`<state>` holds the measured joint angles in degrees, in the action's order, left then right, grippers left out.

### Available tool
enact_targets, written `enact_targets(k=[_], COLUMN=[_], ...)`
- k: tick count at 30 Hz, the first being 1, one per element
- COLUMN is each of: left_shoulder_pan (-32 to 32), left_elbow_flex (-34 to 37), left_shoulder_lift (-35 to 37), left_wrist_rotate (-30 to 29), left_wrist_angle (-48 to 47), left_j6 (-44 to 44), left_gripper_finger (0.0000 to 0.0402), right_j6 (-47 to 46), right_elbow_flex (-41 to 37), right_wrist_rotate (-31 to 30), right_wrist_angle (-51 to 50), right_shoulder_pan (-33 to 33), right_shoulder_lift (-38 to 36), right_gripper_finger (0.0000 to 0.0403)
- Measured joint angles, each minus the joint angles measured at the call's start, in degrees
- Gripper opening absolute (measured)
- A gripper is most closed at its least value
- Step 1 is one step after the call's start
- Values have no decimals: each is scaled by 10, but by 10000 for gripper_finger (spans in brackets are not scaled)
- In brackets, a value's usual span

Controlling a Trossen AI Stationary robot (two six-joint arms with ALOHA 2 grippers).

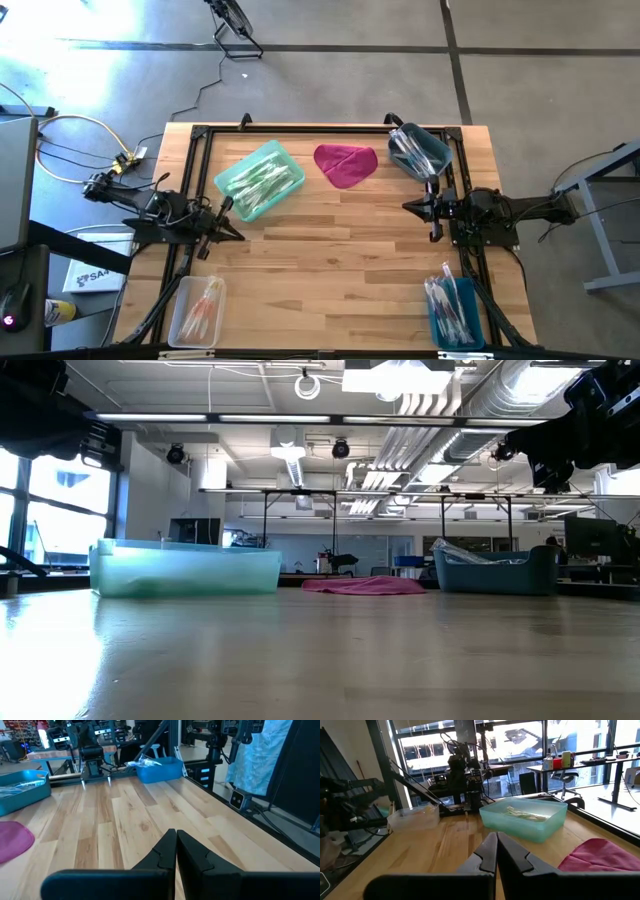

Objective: Pick & Place Toothbrushes
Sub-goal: Return to Home Position

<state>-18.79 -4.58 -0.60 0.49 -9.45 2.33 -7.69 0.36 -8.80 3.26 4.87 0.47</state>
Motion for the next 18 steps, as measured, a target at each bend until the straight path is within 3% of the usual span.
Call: enact_targets(k=[11,18], left_shoulder_pan=[1,85], left_elbow_flex=[0,0], left_shoulder_lift=[0,2], left_wrist_rotate=[0,0], left_wrist_angle=[0,0], left_j6=[0,0], left_gripper_finger=[8,8], right_j6=[0,0], right_elbow_flex=[0,0], right_wrist_rotate=[0,0], right_wrist_angle=[0,0], right_shoulder_pan=[0,0], right_shoulder_lift=[0,0], right_gripper_finger=[2,2])
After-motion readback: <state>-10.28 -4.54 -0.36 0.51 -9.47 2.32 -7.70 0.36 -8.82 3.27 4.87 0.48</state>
